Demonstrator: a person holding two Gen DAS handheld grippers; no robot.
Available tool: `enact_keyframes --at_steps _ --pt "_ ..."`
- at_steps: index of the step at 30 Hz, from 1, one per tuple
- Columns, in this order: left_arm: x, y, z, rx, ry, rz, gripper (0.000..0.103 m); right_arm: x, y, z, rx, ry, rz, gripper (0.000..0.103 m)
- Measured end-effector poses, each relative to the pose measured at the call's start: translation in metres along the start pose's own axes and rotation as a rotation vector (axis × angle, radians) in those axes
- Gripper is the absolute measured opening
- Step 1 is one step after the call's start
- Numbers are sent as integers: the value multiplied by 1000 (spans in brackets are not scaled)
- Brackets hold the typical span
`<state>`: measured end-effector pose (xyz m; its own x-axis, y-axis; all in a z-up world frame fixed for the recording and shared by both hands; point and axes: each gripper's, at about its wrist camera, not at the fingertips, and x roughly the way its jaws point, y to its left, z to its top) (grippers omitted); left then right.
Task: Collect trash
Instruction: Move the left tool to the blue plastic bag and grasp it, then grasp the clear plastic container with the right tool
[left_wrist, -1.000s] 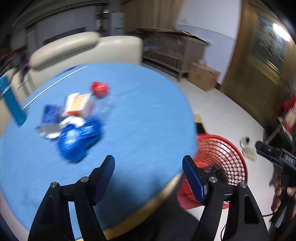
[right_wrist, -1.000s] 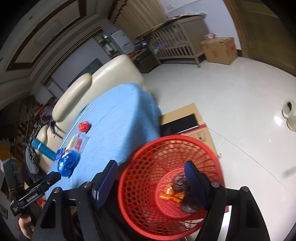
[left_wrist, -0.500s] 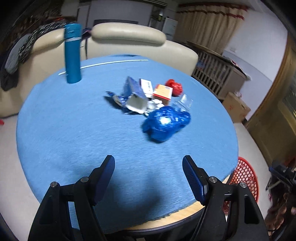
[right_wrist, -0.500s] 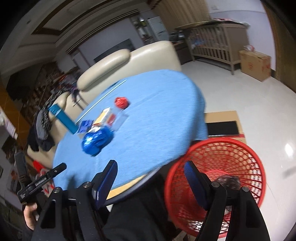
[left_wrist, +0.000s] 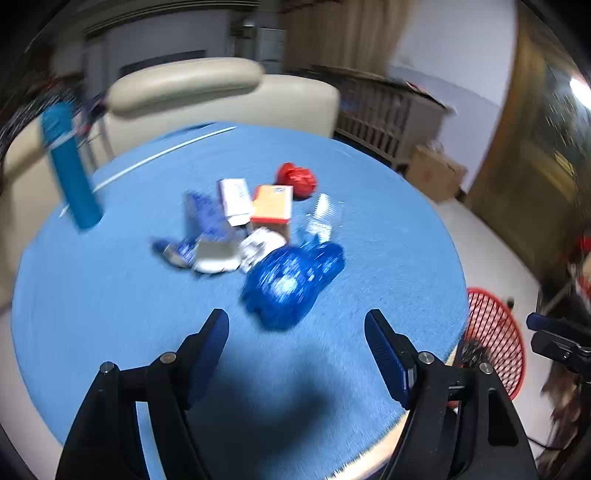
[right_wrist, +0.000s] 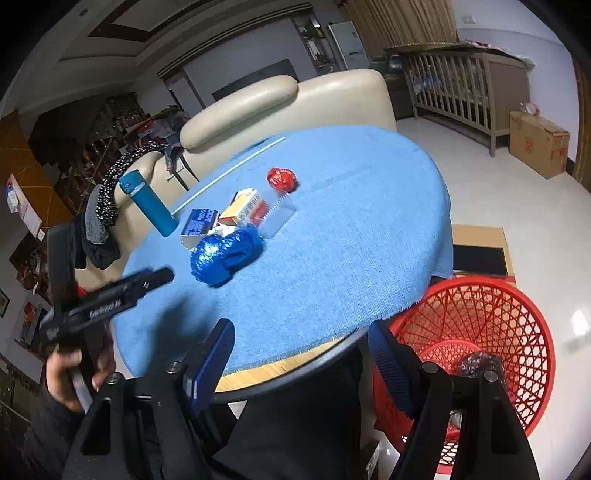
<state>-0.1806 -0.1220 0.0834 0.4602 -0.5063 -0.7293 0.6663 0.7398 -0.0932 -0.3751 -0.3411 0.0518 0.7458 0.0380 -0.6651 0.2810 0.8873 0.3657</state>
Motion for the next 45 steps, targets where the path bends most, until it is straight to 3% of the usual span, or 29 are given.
enact_keyframes --at_steps 5,15,16,17,18,24,27,32,38,45 --pt "36 -9 21 117 65 -12 77 8 -12 -4 34 26 -18 78" --pt "93 2 34 88 159 -25 77 33 -30 -3 91 82 -42 78" --pt "95 1 33 89 157 -30 74 35 -30 -2 91 87 -43 78" --pt "96 0 31 92 158 -30 53 38 -30 0 91 92 -44 78" --pt "98 0 28 93 166 -27 53 41 -30 2 90 95 -45 78" --pt "69 11 9 5 99 -21 50 59 -22 22 81 105 -39 78" --pt "51 21 -9 -40 69 43 50 75 -12 39 84 110 -7 78" --pt "31 42 -36 -111 44 130 50 118 14 76 121 115 76 78" --pt "22 63 -48 -171 25 151 50 186 39 119 246 148 175 78" --pt "25 71 -50 -189 6 144 50 241 44 141 331 198 115 78"
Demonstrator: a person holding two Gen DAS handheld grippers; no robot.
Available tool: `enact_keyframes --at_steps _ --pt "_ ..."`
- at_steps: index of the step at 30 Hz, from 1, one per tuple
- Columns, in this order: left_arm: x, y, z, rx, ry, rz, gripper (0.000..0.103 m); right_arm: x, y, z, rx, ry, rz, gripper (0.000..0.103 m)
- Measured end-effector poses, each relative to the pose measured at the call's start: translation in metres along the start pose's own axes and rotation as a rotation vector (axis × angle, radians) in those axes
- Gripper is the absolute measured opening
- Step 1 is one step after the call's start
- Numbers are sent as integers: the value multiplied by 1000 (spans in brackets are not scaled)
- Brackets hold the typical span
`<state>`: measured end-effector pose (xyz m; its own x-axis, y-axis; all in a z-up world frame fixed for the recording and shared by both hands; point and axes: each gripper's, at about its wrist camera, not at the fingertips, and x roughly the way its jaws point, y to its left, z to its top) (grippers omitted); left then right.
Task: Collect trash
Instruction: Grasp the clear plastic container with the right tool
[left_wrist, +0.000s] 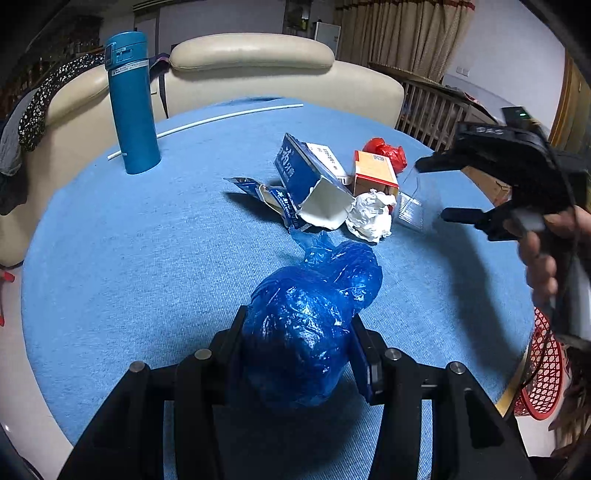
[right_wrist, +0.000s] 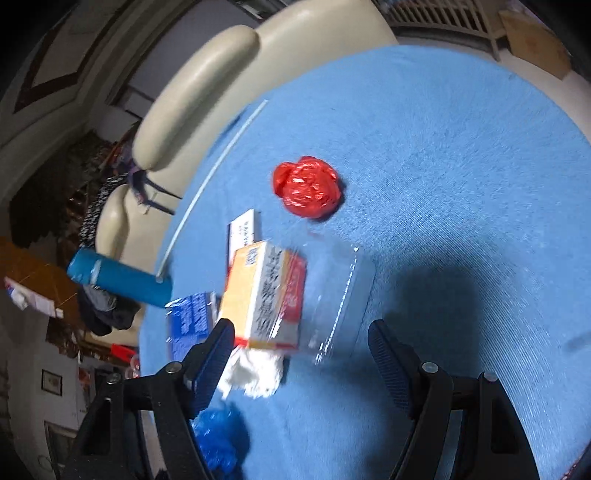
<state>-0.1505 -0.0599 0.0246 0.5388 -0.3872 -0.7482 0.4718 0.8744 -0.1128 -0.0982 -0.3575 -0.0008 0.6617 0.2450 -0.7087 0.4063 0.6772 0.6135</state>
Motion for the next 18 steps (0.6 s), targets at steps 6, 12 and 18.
enact_keyframes --at_steps 6,12,18 --pt "1 4 0 -15 -5 -17 50 22 0 -1 -34 34 -26 62" --pt "2 2 3 -16 -4 3 50 14 19 -12 -138 20 -52 50" --pt "-7 -1 1 -20 -2 33 50 -8 20 -27 -174 -5 -29 48"
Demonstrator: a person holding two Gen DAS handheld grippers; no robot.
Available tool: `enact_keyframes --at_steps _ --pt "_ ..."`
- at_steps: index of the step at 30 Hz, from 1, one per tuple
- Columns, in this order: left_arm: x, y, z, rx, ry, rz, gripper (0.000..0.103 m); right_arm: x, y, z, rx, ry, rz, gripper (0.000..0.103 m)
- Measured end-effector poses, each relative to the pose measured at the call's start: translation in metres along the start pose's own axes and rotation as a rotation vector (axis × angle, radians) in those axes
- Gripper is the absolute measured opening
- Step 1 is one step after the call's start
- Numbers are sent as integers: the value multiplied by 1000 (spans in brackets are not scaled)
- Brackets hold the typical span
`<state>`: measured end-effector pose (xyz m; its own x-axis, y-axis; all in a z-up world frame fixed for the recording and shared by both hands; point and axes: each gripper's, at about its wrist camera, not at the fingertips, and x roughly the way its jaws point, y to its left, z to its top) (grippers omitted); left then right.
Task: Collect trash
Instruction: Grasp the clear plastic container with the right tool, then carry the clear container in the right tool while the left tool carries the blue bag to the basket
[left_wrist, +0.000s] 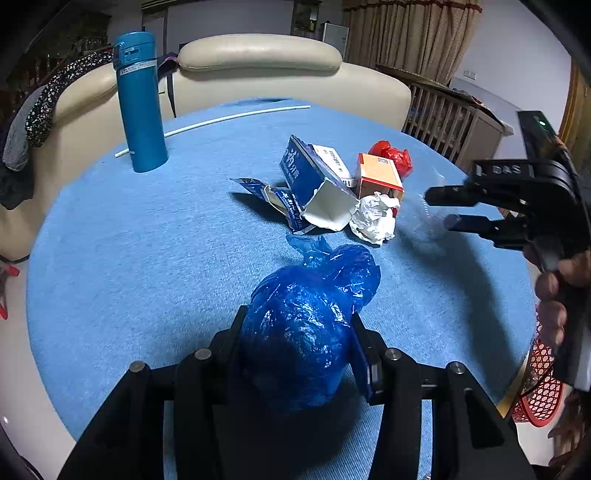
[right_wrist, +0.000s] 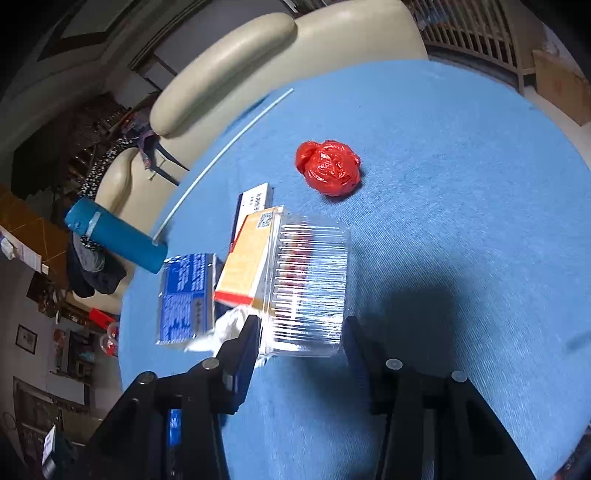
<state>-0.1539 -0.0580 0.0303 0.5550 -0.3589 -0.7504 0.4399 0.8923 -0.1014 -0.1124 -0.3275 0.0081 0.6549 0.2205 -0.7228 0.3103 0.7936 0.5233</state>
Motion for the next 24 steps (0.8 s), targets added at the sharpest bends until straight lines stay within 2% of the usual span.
enact_keyframes --at_steps 11,24 --pt "-29 -19 -10 18 -27 25 50 -68 -18 -42 32 -95 89 48" --pt "-66 -49 -12 37 -84 34 50 -139 -34 -87 19 -193 127 49"
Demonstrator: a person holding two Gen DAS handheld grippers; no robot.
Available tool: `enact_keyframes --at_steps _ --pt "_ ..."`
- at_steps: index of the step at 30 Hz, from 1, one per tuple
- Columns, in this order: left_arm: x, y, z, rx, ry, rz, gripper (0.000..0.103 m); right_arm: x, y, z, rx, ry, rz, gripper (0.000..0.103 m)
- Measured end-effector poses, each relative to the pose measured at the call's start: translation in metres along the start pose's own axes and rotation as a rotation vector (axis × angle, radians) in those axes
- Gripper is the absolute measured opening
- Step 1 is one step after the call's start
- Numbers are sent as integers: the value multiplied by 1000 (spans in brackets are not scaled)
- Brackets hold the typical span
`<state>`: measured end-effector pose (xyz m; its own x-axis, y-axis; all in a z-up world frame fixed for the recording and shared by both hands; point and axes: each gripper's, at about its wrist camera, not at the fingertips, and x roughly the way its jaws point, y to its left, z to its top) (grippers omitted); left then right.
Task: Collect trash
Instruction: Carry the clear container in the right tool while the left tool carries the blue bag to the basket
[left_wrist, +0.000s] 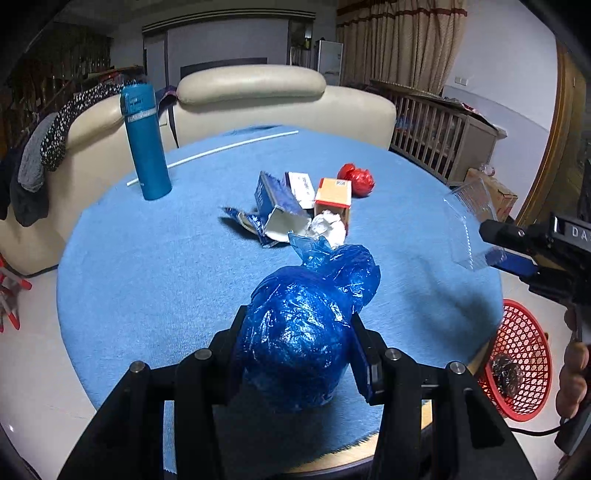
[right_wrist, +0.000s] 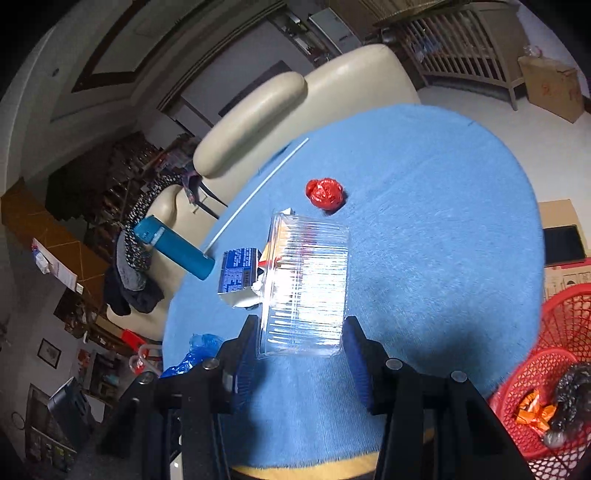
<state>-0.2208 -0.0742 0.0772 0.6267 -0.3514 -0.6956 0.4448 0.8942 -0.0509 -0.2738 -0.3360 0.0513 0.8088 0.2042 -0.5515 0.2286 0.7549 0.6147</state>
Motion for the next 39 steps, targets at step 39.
enact_keyframes --at_steps 39 --pt "-35 -60 10 139 -74 -32 50 -104 -43 -8 48 -200 18 48"
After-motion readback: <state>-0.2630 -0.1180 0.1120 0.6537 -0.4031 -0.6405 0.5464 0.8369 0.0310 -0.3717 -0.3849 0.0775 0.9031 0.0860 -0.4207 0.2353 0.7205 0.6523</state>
